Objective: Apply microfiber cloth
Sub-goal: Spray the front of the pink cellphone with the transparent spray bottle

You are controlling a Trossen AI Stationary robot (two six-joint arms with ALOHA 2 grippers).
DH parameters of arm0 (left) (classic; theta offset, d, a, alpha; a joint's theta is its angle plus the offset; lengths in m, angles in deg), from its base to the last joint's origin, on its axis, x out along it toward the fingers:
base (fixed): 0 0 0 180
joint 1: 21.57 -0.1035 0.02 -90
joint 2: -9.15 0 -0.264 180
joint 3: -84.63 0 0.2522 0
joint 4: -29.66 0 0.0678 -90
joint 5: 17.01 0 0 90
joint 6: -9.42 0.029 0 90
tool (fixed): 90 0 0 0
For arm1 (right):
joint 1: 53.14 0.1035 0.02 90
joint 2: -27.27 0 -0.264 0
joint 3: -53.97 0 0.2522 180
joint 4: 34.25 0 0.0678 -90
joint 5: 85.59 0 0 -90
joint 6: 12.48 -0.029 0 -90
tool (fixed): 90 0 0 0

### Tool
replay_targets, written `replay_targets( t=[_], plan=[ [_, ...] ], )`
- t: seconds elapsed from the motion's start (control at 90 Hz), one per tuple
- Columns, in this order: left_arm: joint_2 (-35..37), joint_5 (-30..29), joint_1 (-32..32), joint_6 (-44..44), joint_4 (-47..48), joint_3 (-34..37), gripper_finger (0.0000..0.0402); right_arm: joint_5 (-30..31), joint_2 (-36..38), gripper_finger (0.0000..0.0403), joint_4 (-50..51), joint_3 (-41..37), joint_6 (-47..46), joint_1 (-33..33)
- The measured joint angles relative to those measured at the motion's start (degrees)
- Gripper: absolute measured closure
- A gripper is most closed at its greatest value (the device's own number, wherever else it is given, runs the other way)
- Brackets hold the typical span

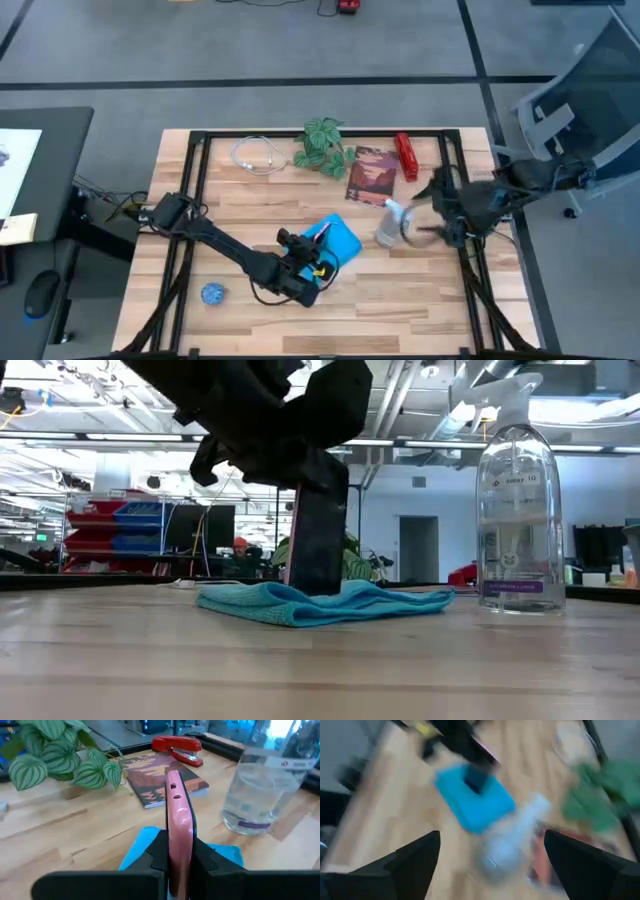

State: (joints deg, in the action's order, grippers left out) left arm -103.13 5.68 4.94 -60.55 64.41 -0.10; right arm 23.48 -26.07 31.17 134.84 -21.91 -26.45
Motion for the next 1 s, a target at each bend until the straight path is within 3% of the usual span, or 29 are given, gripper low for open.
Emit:
replay_targets(
  t=[0.2, 0.378, 0.522, 0.667, 0.789, 1.0],
  plan=[
    [0.05, -2.84, 0.87, -7.24, -1.46, 4.14, 0.0391, 1.81, -11.18, 0.007, -20.35, -2.46, 3.24, 7.23],
    [-0.03, -2.78, 1.75, -7.4, -1.71, 4.6, 0.0391, 4.47, -25.18, 0.0077, -27.93, -2.54, -0.36, 8.51],
    [-0.12, -3.28, 2.58, -7.28, -1.62, 4.66, 0.0391, 5.88, -33.41, 0.0089, -25.76, -2.54, -9.58, 9.87],
    [-0.19, -3.32, 2.64, -7.06, -1.55, 4.66, 0.0391, 16.35, -38.26, 0.0105, -19.71, -2.56, -18.06, 10.9],
    [-0.21, -3.39, 2.64, -7.04, -1.66, 4.7, 0.0391, 21.57, -41.01, 0.0111, -13.04, -2.56, -24.97, 9.65],
    [-0.28, -3.52, 2.64, -5.78, -2.75, 4.73, 0.0391, 22.11, -41.8, 0.0112, -2.24, -3.81, -31.11, 7.26]
  ],
)
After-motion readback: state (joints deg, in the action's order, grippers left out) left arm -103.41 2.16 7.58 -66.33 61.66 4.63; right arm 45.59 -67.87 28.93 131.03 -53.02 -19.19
